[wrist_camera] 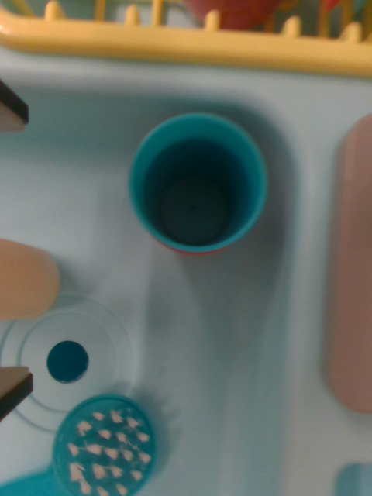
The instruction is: Pick detergent from the sink
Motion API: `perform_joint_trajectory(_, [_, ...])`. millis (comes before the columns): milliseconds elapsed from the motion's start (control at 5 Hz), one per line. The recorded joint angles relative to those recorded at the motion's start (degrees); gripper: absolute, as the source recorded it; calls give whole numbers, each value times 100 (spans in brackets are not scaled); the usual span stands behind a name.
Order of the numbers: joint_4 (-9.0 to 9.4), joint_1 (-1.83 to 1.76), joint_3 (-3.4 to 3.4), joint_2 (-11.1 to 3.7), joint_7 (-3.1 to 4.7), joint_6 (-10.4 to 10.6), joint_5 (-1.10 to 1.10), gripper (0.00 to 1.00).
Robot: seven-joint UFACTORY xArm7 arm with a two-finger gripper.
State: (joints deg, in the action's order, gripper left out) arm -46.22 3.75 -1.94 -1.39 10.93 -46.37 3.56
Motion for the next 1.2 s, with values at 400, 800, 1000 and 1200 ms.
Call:
perform_joint_trajectory(400, [134,7,-9,-1,25,133,11,0])
perform_joint_trajectory(800, [251,14,-17,-2,47,250,20,0])
perform_joint_trajectory(1000, [251,14,-17,-2,47,250,20,0])
perform_joint_trajectory(1200, [330,18,-22,-3,61,328,27,0])
